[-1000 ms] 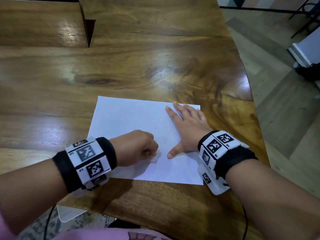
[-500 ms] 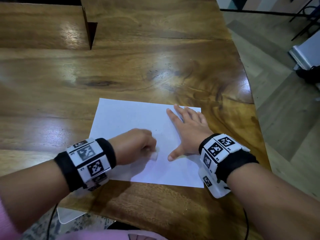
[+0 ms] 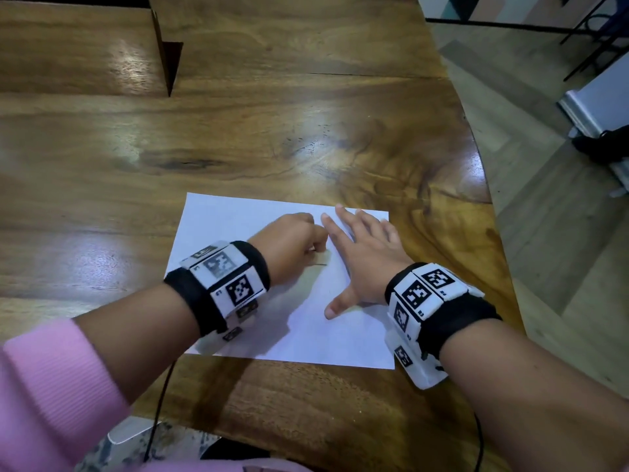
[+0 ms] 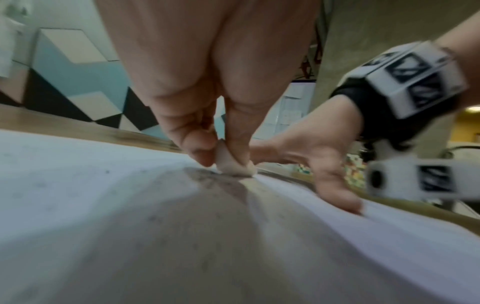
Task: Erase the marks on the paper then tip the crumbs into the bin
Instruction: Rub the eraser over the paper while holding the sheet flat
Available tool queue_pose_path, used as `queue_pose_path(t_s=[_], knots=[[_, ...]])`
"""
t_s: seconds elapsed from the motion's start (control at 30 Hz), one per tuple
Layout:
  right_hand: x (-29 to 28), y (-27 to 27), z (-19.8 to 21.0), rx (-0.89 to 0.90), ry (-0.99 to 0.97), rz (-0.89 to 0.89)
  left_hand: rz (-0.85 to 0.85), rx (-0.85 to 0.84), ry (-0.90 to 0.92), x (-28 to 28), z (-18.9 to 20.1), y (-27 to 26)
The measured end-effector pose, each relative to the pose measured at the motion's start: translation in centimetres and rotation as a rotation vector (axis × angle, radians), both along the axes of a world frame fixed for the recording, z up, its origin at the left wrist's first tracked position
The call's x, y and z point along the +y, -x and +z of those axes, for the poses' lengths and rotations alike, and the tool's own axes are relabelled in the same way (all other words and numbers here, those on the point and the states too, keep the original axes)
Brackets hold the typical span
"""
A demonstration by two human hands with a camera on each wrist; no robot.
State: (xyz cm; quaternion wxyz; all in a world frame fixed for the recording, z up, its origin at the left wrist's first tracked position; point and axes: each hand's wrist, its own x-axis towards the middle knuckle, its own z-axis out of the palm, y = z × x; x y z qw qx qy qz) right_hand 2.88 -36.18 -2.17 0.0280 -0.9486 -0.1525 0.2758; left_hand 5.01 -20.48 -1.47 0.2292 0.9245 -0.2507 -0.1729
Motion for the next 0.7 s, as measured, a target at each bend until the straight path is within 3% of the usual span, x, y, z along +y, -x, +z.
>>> queue_pose_path(t_s=[0.2,0.37,0.43,0.57,0.7], knots=[[0.0,0.0,0.0,-0.005,0.003,0.002,-0.304,0.13,-0.06,1.9,-0.3,3.6],[0.0,0.0,-0.1,-0.014,0.0,0.005,-0.028,0.013,-0.025,0.1,0.5,0.0],[0.0,0.0,-0.1,-0.013,0.005,0.009,-0.057,0.044,-0.052,0.3,0.5,0.5],[-0.1,0.0,-0.1,-0.012,0.003,0.004,-0.289,0.166,-0.127,1.2,0.5,3.2],[-0.1,0.0,-0.2,-0.013,0.002,0.01,-0.089,0.074,-0.085,0.7,0.5,0.8]])
